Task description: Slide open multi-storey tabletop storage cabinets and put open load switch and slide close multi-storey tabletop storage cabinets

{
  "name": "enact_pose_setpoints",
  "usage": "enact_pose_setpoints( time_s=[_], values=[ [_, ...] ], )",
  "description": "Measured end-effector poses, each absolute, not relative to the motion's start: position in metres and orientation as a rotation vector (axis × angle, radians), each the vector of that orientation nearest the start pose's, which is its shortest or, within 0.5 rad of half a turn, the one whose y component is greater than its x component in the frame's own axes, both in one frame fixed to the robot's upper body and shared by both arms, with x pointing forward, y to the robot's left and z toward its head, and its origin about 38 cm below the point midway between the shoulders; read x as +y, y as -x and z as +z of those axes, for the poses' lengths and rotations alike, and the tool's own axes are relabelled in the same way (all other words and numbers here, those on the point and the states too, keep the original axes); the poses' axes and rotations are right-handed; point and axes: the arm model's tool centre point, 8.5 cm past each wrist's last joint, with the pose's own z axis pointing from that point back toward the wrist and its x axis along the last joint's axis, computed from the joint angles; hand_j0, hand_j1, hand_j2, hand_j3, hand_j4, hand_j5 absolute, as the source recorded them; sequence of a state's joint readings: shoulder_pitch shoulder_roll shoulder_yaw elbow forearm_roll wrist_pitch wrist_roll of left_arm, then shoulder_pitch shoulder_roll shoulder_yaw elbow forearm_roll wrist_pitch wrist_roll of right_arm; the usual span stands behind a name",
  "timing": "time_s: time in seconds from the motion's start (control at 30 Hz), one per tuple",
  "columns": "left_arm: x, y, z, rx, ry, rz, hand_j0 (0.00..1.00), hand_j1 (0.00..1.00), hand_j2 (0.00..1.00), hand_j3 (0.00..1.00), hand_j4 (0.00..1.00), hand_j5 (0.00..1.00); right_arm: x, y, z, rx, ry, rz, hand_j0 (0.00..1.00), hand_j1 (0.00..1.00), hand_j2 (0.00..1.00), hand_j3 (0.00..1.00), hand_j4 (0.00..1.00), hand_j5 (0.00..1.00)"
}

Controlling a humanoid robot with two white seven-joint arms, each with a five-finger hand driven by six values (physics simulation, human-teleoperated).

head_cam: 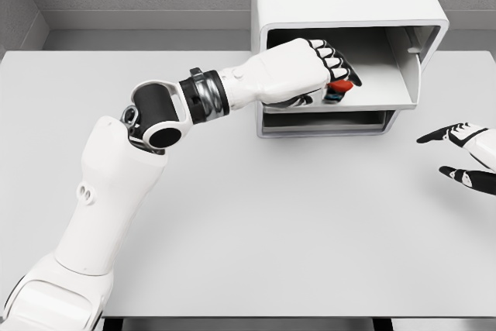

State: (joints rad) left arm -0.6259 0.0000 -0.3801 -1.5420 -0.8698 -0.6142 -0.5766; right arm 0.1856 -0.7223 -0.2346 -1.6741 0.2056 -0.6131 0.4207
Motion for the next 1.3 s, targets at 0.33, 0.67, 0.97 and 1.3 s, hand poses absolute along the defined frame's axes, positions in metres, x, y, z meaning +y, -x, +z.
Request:
enact_pose_setpoints(
  time_s=[0.33,0.67,0.97,1.3],
  values=[
    [0.034,-0.422,0.275,2.346,0.561,2.331,0.94,0.94,0.94,0.94,0.94,0.94,-0.416,-0.304,0.185,-1.647,0.469,1.395,0.72,0.72,0.72,0.72,0.72,0.72],
    [0.036,-0.389,0.308,2.429,0.544,2.112,1.0,1.0,1.0,1.0,1.0,1.0,-0.407,-0.304,0.184,-1.672,0.452,1.391,0.68,0.68,0.68,0.68,0.68,0.68],
    [0.149,-0.383,0.263,2.707,0.491,2.16,1.0,1.0,1.0,1.0,1.0,1.0,-0.379,-0.311,0.18,-1.738,0.392,1.392,0.64,0.64,0.64,0.64,0.64,0.64],
    [0.322,-0.364,0.182,3.027,0.77,2.418,1.0,1.0,1.0,1.0,1.0,1.0,-0.356,-0.321,0.188,-1.804,0.368,1.415,0.64,0.64,0.64,0.64,0.64,0.64]
  ],
)
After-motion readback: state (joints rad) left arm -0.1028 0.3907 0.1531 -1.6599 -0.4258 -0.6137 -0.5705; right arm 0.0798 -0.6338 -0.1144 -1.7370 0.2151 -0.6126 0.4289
